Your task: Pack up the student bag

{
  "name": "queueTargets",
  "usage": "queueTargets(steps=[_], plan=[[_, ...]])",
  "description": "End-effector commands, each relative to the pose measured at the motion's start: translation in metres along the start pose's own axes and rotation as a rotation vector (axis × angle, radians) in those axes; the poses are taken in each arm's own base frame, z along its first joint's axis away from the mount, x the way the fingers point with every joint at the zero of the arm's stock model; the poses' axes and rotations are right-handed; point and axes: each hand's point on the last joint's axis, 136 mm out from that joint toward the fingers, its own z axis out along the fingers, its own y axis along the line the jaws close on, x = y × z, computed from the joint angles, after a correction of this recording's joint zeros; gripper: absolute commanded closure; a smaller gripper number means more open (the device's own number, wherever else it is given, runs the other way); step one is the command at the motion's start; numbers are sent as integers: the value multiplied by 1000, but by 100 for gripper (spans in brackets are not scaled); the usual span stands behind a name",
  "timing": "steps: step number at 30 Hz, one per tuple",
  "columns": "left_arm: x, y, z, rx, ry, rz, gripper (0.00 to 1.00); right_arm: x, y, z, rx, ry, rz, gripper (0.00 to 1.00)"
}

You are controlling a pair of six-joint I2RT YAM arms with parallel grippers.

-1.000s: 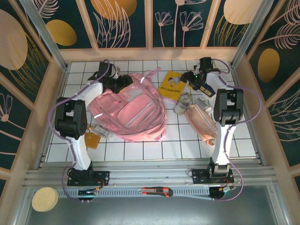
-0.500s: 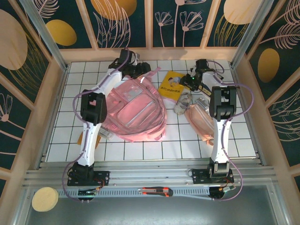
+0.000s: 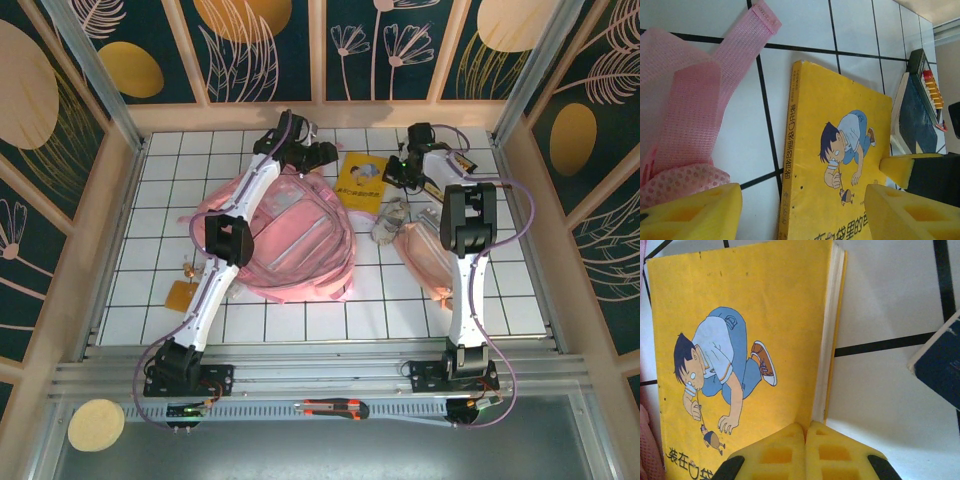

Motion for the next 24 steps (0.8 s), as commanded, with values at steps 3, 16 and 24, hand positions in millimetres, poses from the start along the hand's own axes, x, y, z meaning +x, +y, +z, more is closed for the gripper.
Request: queueTargets(steps=[3, 16, 24], plan=[[17, 12, -18, -111, 69, -16, 34, 11, 23, 2, -50, -8, -55, 100], [23, 22, -17, -146, 93, -11, 34, 28, 64, -29, -390, 12, -32, 68], [55, 45, 7, -197, 171, -9, 34, 38, 50, -3, -353, 96, -16, 56]])
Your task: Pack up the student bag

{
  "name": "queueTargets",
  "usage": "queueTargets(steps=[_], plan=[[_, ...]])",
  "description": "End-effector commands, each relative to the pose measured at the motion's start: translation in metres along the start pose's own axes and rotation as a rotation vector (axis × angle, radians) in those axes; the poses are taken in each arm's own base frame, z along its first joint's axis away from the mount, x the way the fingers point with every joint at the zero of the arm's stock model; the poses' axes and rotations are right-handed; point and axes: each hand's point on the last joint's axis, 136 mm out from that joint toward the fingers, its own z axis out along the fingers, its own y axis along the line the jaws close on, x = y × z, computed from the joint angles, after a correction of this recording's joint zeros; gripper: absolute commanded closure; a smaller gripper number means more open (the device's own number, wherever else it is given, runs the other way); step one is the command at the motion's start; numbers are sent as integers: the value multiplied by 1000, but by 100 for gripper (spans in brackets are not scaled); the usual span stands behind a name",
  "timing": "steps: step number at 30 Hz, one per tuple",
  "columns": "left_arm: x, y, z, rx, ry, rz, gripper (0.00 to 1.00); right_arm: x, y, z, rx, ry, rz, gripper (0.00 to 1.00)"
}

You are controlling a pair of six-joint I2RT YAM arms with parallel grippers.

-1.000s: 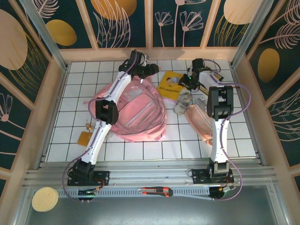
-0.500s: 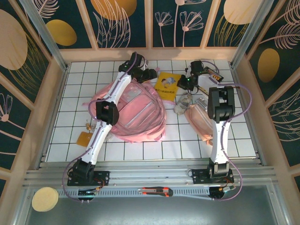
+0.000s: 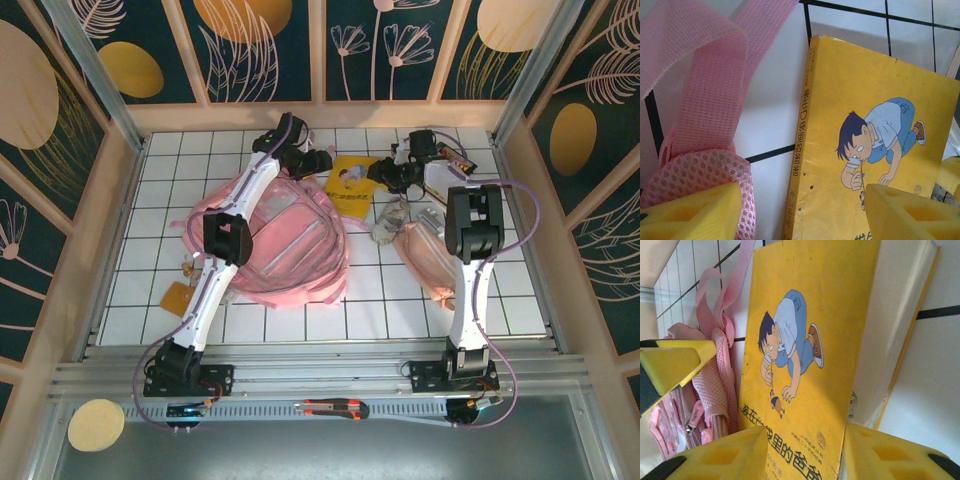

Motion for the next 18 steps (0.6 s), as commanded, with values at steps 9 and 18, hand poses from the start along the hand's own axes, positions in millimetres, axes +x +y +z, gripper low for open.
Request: queueTargets(steps=[9, 18], plan=[[42, 17, 31, -61, 117, -20, 36, 13, 25, 0, -122, 22, -69, 85], [29, 5, 4, -72, 89, 14, 35, -4, 24, -20, -43, -71, -81, 100]])
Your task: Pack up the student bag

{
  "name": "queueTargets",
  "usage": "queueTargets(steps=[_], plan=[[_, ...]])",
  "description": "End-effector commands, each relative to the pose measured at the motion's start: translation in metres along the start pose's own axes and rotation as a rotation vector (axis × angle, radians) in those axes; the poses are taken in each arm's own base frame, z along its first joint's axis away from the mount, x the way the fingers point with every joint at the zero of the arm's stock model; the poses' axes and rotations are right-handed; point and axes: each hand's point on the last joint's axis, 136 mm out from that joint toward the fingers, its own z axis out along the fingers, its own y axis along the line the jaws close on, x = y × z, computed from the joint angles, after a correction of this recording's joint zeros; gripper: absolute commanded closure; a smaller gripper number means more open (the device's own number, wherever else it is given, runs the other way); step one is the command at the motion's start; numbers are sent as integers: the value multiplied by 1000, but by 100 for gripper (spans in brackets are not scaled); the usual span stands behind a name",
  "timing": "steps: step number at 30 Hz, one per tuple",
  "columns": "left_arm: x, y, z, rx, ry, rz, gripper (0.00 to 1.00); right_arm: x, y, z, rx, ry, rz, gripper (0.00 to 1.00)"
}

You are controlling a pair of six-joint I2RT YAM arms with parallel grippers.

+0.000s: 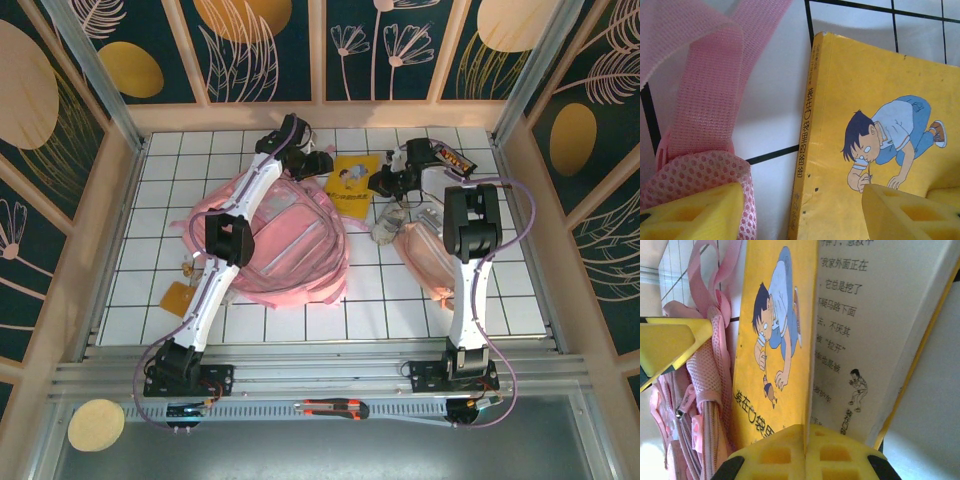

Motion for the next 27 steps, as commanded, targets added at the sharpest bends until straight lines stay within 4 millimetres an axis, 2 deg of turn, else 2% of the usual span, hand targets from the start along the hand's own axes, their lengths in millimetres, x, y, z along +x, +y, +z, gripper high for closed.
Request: queueTargets(steps=[1, 2, 7, 11, 15, 17, 20, 24, 27], plan=[[20, 3, -7, -34, 80, -17, 34, -26, 36, -36, -17, -127, -72, 100], [17, 1, -14, -30, 76, -20, 33, -32, 45, -43, -40, -153, -78, 100], [-16, -17, -73, -11, -17, 1, 28, -59, 106, -83, -178, -246, -155, 100], [-24, -20, -116, -38, -38, 25, 27, -59, 149, -106, -270, -231, -203, 100], [-15, -10, -152, -110, -7, 31, 26, -44, 186, -125, -307, -197, -272, 100], [-9, 7, -168, -200, 12, 15, 26, -36, 200, -133, -324, -188, -294, 100], [-15, 20, -204, -340, -46, 17, 26, -17, 224, -138, -374, -162, -321, 100], [-6, 32, -236, -413, -38, -2, 25, 15, 254, -125, -434, -87, -362, 100], [23, 46, -254, -499, 21, -30, 24, 41, 270, -104, -464, -19, -382, 100]])
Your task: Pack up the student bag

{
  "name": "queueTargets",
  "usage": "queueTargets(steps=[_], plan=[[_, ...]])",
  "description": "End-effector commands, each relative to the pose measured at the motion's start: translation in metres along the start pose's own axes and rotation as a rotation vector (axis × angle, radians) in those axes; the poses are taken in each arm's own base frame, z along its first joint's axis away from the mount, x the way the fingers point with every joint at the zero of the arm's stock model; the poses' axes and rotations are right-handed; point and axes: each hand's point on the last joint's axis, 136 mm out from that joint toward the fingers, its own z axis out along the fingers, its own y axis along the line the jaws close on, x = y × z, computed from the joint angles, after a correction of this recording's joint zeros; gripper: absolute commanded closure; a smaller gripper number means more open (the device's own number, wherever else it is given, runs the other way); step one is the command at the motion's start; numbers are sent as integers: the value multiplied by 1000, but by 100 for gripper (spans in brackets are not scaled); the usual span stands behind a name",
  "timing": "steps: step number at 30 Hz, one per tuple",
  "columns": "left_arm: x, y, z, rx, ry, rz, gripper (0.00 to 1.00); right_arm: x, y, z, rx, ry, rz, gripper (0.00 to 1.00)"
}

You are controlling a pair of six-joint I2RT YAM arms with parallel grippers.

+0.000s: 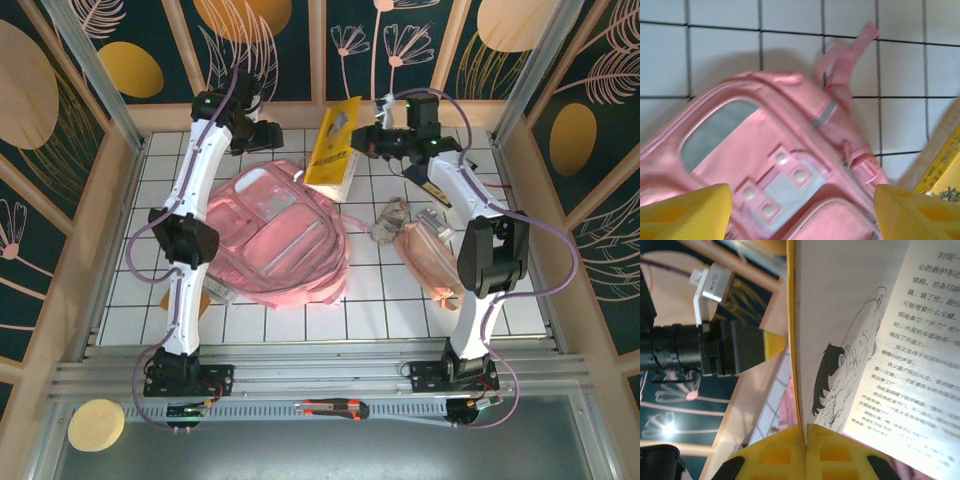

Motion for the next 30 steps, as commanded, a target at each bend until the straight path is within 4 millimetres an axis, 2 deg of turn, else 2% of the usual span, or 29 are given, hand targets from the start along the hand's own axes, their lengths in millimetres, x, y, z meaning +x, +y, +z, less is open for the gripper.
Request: queueTargets(steps=[1, 4, 7, 9, 14, 16, 19, 26, 28, 30], plan=[[47, 37, -14, -157, 113, -9, 24, 26, 45, 18, -127, 74, -65, 100], [84, 46, -24, -98, 67, -89, 23, 45, 49, 34, -167, 112, -50, 100], [110, 50, -18, 0, 44, -169, 23, 62, 47, 43, -201, 140, -13, 100], [124, 44, -15, 107, 10, -204, 24, 74, 46, 48, -229, 172, 9, 100], [141, 25, -16, 452, -69, -338, 23, 90, 61, 50, -304, 223, 16, 100], [152, 23, -11, 548, -84, -376, 23, 92, 66, 49, -335, 232, 21, 100], [158, 12, -12, 694, -106, -411, 24, 98, 67, 50, -358, 244, 44, 100], [167, 3, -22, 852, -138, -437, 23, 110, 84, 57, -436, 288, 58, 100], [171, 4, -19, 853, -133, -444, 24, 116, 83, 58, -451, 295, 72, 100], [176, 6, -16, 852, -126, -445, 24, 124, 73, 60, -450, 298, 98, 100]])
